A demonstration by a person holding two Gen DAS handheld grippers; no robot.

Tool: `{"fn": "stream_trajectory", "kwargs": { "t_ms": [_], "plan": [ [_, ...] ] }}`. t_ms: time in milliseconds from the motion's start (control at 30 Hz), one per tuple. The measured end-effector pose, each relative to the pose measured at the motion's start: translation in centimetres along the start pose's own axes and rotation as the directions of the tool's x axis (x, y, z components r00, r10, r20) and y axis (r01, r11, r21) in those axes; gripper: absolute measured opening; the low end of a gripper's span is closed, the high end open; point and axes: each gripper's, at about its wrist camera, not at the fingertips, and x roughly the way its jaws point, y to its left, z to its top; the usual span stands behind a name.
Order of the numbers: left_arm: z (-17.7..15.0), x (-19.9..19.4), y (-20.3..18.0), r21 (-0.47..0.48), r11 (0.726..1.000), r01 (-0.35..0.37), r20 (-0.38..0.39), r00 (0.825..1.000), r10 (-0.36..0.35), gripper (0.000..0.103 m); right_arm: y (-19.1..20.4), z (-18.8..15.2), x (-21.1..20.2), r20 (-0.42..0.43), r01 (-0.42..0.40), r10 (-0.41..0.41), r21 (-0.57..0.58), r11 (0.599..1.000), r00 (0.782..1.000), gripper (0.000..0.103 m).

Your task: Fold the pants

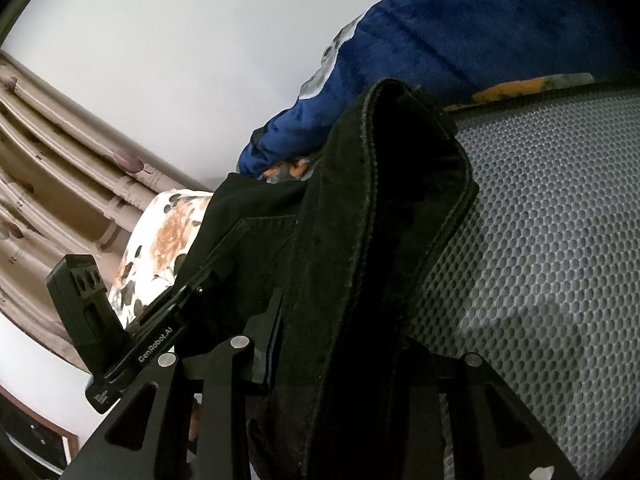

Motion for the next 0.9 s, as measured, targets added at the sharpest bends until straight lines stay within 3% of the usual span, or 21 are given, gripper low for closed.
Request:
{"fn": "stream_trajectory", "kwargs": {
  "t_ms": [567,767,900],
  "plan": [
    [-0.4,2.1,0.8,-0.023,1.000,-0.019,-0.014,1.000,0.019,0.031,-0.7,0.4,1.1,0.011,0.026,-0.026,-0.025,0.999,1.000,0.030],
    [-1.0,2.6,1.2,-0.034,0.999,-0.032,-0.011,0.999,0.031,0.035,-0.6,-0.1,1.5,0.024,0.066,-0.065,-0.043,0.997,0.998,0.030],
    [-1.4,2.7,1.3,-0.044,0.998,-0.050,-0.008,0.999,0.050,0.044,-0.4,-0.3,1.8,0.031,0.109,-0.108,-0.042,0.993,0.994,0.033]
  ]
}}
